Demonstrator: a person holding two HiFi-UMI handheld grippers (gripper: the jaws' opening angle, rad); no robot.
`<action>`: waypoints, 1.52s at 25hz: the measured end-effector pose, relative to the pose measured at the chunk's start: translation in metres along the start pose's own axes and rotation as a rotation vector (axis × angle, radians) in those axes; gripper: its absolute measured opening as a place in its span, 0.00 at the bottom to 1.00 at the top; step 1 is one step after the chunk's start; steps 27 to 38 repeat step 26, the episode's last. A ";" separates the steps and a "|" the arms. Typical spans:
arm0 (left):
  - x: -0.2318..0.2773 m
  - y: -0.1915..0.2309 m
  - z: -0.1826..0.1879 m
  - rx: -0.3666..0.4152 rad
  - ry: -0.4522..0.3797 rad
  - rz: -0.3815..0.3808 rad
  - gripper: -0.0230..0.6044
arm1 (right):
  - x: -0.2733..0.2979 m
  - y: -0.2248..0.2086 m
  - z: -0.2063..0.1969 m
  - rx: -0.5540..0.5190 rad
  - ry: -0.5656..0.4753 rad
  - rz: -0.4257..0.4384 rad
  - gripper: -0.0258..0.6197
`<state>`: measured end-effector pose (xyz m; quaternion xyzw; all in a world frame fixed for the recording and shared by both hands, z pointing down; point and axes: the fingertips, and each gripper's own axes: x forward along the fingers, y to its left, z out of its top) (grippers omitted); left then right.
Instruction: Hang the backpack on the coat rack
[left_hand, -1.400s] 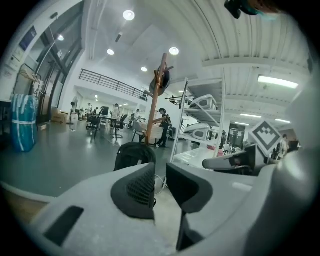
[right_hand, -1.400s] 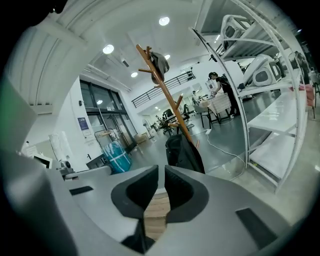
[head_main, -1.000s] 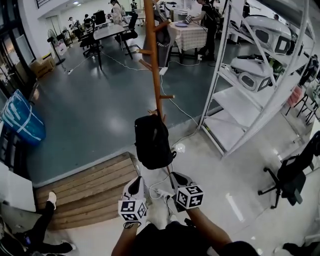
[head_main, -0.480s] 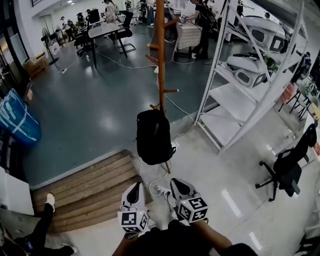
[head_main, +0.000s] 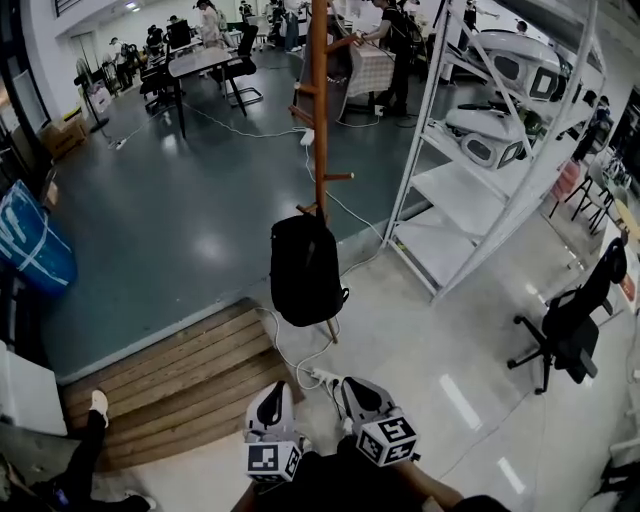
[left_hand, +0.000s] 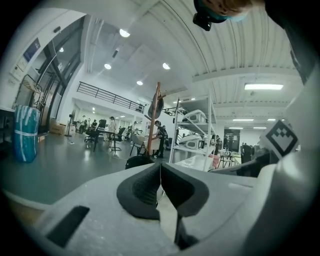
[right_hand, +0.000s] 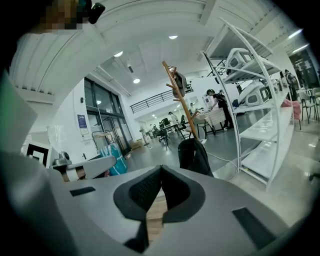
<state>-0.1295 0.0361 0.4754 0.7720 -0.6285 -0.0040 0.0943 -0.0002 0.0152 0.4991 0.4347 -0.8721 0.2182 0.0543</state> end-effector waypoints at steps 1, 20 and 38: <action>0.000 -0.003 -0.001 0.002 0.003 -0.005 0.07 | -0.002 0.000 0.000 -0.005 0.001 -0.001 0.06; 0.005 -0.012 -0.008 0.009 0.029 -0.016 0.07 | -0.002 -0.005 0.005 -0.014 -0.008 0.010 0.06; 0.008 -0.018 -0.009 0.009 0.034 -0.017 0.07 | -0.003 -0.008 0.004 -0.016 -0.003 0.011 0.06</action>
